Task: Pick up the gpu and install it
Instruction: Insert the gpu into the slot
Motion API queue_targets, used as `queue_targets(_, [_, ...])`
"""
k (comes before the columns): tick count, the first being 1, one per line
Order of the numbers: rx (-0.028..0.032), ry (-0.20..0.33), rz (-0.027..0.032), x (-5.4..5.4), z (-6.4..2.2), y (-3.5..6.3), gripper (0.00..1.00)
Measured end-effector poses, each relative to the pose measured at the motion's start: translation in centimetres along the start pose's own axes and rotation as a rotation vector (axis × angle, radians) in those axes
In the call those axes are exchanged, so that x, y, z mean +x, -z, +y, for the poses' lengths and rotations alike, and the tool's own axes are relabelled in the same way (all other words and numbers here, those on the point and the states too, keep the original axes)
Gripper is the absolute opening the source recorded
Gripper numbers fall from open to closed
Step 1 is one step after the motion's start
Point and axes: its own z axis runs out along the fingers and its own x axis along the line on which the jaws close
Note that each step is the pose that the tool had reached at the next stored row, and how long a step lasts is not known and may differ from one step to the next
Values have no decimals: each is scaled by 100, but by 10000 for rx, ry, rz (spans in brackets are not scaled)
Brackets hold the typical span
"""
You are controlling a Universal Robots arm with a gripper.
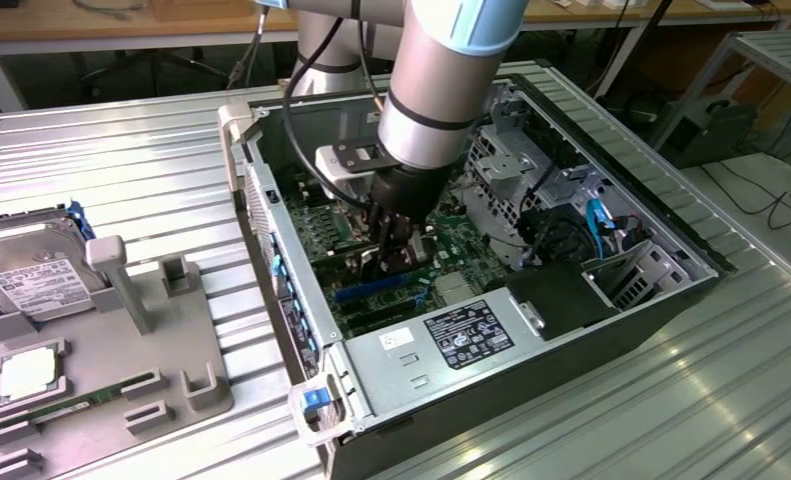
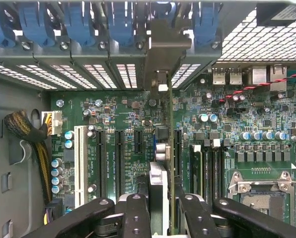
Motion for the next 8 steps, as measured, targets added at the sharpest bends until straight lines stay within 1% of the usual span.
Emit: queue_targets(8, [0, 0, 0, 1, -3, -32, 28])
